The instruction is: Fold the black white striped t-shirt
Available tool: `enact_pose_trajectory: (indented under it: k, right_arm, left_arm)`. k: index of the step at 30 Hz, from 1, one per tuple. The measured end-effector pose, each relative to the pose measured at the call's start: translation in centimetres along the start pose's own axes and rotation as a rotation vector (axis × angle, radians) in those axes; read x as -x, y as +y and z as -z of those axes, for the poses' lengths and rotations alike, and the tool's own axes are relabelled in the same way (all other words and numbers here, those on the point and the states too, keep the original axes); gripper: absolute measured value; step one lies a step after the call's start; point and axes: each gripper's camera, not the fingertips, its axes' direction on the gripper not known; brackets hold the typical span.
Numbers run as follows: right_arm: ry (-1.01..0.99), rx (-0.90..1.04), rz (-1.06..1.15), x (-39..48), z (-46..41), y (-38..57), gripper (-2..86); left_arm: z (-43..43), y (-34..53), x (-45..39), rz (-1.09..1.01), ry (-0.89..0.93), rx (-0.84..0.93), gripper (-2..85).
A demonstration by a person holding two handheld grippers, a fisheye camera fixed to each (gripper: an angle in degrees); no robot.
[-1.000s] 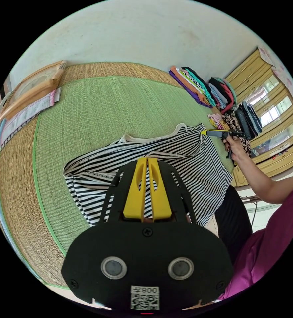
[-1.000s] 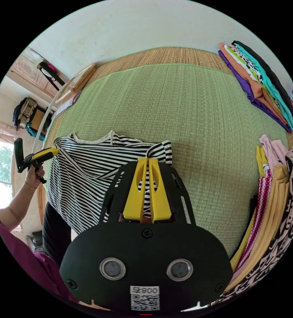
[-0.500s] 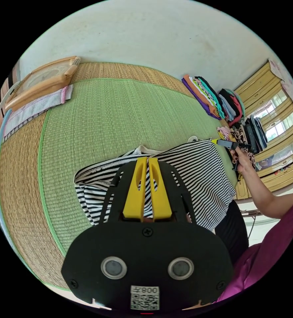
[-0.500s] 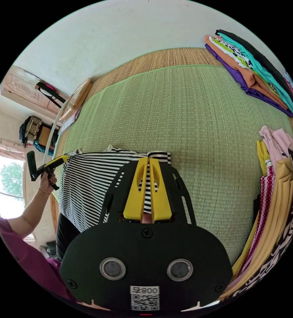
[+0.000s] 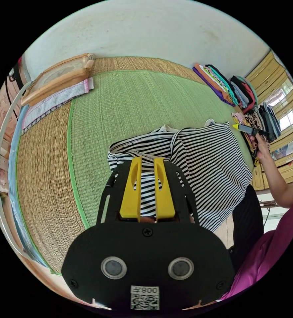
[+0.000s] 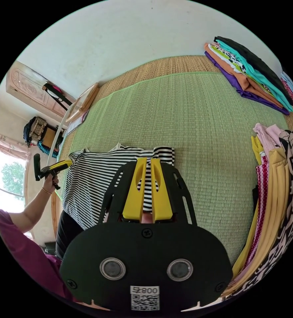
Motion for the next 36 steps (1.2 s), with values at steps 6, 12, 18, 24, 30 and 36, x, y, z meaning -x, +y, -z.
enact_pose_trajectory:
  k: [6, 12, 18, 24, 30, 36]
  right_arm:
    - [-0.02, 0.039, 0.004, 0.2, -1.6, 0.8, 2.1]
    - [-0.033, 0.061, 0.001, -0.2, -2.8, 1.2, 2.2]
    - [-0.046, 0.068, -0.005, -0.4, -3.5, 1.2, 2.2]
    - [-0.051, 0.075, -0.017, -1.0, -4.0, 1.2, 2.3]
    - [-0.061, 0.054, -0.021, -1.1, -4.0, 1.4, 2.2]
    - [-0.075, 0.019, -0.035, -1.4, -3.5, 1.2, 1.9]
  left_arm:
    - [0.8, -0.3, 0.9, 0.046, -0.02, -0.009, 1.5]
    - [4.5, -0.3, 3.1, 0.121, 0.018, -0.105, 0.4]
    - [5.0, -0.6, 7.8, 0.301, 0.102, -0.118, 0.3]
    - [5.7, 0.3, 10.6, 0.401, 0.148, -0.138, 0.5]
    - [8.1, 2.5, 10.1, 0.372, 0.163, -0.203, 1.3]
    - [7.3, 2.6, 9.9, 0.358, 0.022, -0.112, 0.5]
